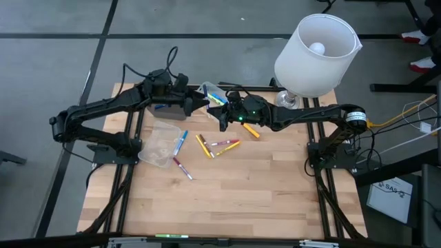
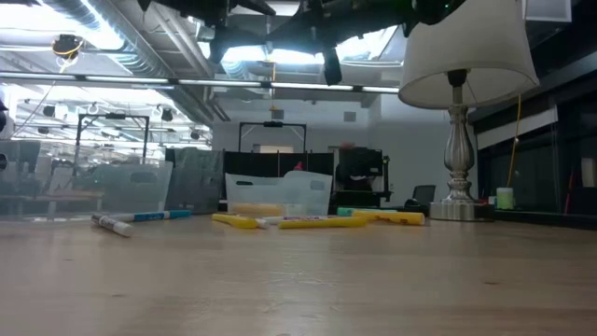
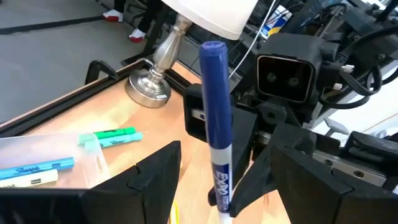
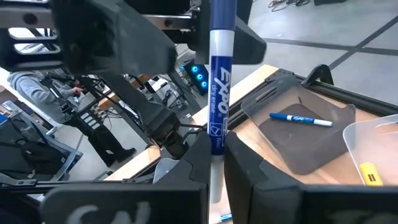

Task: Pick & Place Markers
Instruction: Put the violet marker into the black bin

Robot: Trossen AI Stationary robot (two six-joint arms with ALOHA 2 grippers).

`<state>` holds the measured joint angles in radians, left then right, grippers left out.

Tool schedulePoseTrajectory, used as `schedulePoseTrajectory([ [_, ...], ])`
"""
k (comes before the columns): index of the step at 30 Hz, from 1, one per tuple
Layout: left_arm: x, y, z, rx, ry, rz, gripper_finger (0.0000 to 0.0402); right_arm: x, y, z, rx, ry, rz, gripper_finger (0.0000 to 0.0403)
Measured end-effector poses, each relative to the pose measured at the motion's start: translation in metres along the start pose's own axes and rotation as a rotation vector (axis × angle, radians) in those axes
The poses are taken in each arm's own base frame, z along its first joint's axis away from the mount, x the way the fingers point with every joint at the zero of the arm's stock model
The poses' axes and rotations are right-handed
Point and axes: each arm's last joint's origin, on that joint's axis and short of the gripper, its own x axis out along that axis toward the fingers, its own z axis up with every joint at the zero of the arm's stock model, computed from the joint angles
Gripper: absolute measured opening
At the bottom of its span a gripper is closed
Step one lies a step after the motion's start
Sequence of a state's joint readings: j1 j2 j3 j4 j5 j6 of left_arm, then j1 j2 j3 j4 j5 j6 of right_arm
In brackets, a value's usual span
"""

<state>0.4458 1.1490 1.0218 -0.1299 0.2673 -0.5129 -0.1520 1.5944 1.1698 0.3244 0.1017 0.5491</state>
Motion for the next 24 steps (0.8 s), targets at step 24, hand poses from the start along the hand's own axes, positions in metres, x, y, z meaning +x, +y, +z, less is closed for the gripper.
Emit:
schedulePoseTrajectory([
  [24,0.0001,-0.0001,0.0007,0.057,-0.009,0.003,0.0088,0.0000,0.0000,-0.0001,-0.015,0.001,0.000,0.0031],
])
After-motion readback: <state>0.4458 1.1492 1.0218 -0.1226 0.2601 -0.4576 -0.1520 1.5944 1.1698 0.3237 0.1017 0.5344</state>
